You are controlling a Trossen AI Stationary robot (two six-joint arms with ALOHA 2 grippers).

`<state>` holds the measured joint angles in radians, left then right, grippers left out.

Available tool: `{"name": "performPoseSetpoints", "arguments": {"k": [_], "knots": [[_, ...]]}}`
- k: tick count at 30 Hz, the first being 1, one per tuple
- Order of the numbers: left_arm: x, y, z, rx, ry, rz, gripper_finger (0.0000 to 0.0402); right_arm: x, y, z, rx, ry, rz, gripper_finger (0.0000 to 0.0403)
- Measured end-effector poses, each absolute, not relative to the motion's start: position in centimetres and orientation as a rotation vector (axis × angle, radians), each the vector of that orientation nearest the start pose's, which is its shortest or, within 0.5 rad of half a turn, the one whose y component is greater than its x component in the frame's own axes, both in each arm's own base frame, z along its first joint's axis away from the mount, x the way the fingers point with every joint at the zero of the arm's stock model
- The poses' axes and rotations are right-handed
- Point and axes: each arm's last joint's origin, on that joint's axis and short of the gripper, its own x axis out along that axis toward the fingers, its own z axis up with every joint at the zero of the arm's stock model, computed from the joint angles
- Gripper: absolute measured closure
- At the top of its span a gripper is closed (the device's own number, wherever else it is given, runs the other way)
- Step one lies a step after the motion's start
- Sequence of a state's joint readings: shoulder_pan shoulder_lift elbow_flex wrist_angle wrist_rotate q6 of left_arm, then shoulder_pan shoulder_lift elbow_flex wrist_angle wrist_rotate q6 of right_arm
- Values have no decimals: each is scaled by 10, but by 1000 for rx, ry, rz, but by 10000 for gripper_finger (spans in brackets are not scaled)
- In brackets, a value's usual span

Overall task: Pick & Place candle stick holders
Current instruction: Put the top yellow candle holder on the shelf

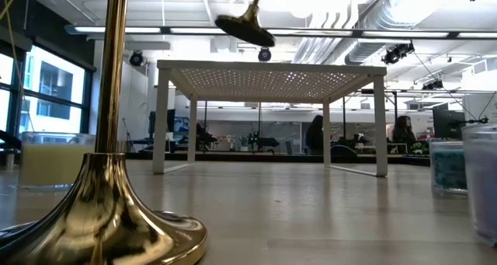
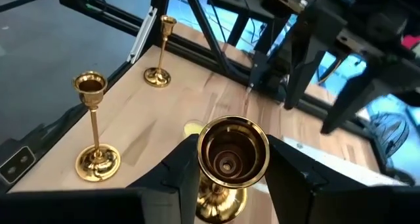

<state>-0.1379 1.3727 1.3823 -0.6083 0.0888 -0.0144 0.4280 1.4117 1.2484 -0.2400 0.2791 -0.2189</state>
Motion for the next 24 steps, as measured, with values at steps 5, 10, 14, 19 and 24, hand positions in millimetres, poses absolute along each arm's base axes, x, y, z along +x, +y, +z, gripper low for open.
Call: {"name": "performPoseSetpoints", "arguments": {"k": [5,10,14,19,24], "knots": [[301,-47,373,-45,499,-315,214,296,121,352,-410,299,180,271],[316,-52,362,-69,501,-404,213,300,113,353,-424,285,154,271],[318,-53,354,-77,547,-422,213,301,111,353,-425,289,150,271],[318,-52,355,-64,539,-402,213,301,112,354,-432,278,157,271],[320,-51,357,-1,503,-369,213,302,110,355,-439,269,149,271]]}}
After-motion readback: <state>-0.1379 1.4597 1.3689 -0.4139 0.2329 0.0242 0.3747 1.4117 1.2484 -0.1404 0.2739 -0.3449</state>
